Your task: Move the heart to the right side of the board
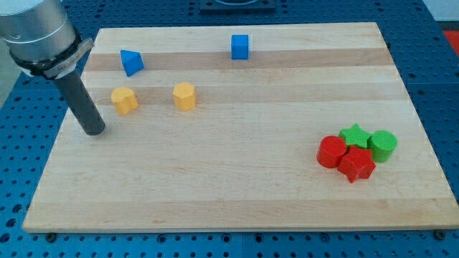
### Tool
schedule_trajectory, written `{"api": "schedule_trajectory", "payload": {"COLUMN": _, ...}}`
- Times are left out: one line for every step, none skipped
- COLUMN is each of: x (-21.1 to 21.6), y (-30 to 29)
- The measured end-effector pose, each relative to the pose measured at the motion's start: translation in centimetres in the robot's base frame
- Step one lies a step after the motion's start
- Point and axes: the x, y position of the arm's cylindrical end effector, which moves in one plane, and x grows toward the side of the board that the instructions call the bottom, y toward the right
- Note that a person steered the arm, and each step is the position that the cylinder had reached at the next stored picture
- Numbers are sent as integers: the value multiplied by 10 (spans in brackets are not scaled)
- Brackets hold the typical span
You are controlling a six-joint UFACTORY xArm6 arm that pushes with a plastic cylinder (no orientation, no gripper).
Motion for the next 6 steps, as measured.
{"api": "schedule_trajectory", "payload": {"x": -42, "y": 0}}
{"api": "schedule_trajectory", "payload": {"x": -68, "y": 0}}
{"api": "schedule_trajectory", "payload": {"x": -68, "y": 3}}
{"api": "schedule_trajectory", "payload": {"x": -68, "y": 34}}
{"api": "schedule_trajectory", "payload": {"x": -68, "y": 73}}
{"api": "schedule_trajectory", "payload": {"x": -68, "y": 75}}
